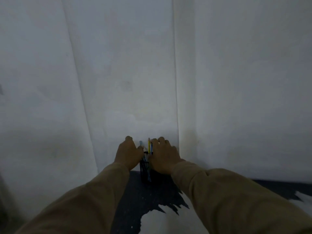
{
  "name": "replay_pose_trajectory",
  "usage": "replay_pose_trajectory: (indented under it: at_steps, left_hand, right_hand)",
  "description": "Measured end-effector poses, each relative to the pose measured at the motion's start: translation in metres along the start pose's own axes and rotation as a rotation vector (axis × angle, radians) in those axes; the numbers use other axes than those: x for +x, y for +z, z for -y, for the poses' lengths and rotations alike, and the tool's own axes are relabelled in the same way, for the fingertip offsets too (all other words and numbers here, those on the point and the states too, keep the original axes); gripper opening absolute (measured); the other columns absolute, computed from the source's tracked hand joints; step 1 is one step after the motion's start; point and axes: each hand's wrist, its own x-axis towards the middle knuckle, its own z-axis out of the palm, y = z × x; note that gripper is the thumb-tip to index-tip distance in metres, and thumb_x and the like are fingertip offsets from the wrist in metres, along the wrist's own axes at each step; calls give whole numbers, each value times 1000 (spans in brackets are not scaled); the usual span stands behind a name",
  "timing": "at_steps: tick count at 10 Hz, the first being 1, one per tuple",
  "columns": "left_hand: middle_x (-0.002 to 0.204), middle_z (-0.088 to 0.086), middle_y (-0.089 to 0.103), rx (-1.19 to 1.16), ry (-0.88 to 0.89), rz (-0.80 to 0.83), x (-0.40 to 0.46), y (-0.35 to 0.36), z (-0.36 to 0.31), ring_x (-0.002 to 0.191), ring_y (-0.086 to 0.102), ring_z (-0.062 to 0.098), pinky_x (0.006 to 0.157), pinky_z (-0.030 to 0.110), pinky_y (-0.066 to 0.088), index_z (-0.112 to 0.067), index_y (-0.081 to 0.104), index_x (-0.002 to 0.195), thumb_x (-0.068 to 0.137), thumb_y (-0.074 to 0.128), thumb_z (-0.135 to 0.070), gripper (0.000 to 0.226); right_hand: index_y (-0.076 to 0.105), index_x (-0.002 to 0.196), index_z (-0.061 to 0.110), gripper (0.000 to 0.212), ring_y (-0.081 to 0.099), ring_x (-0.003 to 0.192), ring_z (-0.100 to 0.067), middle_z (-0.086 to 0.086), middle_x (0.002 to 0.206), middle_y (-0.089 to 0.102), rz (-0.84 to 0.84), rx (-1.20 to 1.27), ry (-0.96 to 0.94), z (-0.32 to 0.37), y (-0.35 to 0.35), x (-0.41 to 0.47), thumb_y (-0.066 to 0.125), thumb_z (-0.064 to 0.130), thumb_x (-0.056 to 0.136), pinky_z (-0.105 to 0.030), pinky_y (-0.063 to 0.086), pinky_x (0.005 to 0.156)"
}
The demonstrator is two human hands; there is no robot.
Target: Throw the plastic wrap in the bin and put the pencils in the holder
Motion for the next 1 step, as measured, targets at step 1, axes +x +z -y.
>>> replay_pose_trajectory:
  at_steps: [1]
  left_hand:
    - [143, 22, 48, 83, 43, -29, -13, -18, -11, 132, 45, 36, 107, 41, 39, 1, 33, 143, 91, 59, -32, 67]
  right_hand:
    - [28, 149, 18, 66, 32, 138, -32, -13, 156, 27, -56, -81, -79, 2, -24, -12, 53, 39, 92, -49, 31, 108]
